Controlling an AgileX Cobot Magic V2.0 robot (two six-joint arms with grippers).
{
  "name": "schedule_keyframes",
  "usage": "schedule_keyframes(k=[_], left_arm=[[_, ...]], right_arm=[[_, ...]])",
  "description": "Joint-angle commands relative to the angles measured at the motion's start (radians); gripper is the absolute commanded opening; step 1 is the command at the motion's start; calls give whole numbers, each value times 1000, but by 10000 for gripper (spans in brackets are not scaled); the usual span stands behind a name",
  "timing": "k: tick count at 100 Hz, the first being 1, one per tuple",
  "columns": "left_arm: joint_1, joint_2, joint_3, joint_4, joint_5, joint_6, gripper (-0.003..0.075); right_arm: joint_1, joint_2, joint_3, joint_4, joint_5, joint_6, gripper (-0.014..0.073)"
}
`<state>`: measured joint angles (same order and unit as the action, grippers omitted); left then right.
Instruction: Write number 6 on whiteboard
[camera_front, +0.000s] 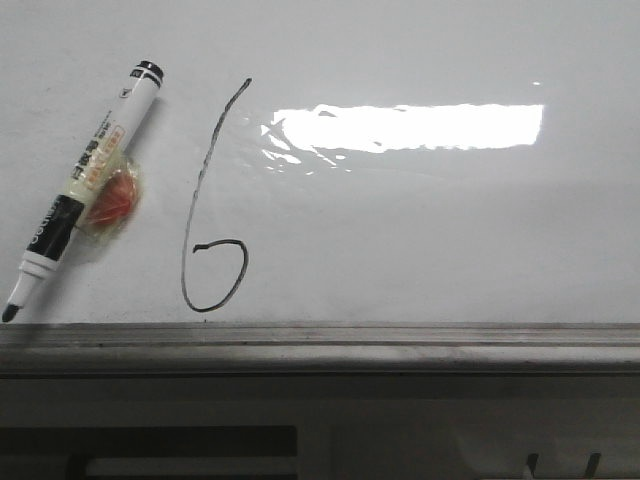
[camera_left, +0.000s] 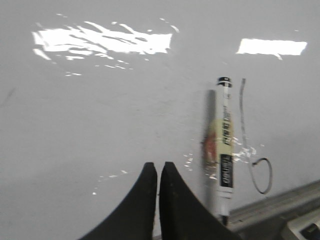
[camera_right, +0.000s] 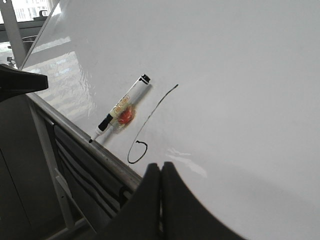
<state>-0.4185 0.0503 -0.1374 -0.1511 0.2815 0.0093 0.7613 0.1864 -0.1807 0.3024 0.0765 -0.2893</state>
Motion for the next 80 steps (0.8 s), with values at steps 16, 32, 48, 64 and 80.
schedule_keyframes(k=[16, 32, 48, 64, 80], left_arm=[[212, 11, 26, -3, -167, -9, -21], [316, -17, 26, 22, -162, -9, -21], [400, -42, 31, 59, -162, -9, -21], [477, -82, 83, 59, -190, -9, -21], [489, -84, 146, 59, -244, -9, -21]], right_arm=[[-8, 10, -25, -9, -82, -3, -63], [-8, 10, -25, -9, -82, -3, -63], [-8, 10, -25, -9, -82, -3, -63], [-8, 10, -25, -9, -82, -3, -63], [-8, 10, -25, -9, -82, -3, -63]])
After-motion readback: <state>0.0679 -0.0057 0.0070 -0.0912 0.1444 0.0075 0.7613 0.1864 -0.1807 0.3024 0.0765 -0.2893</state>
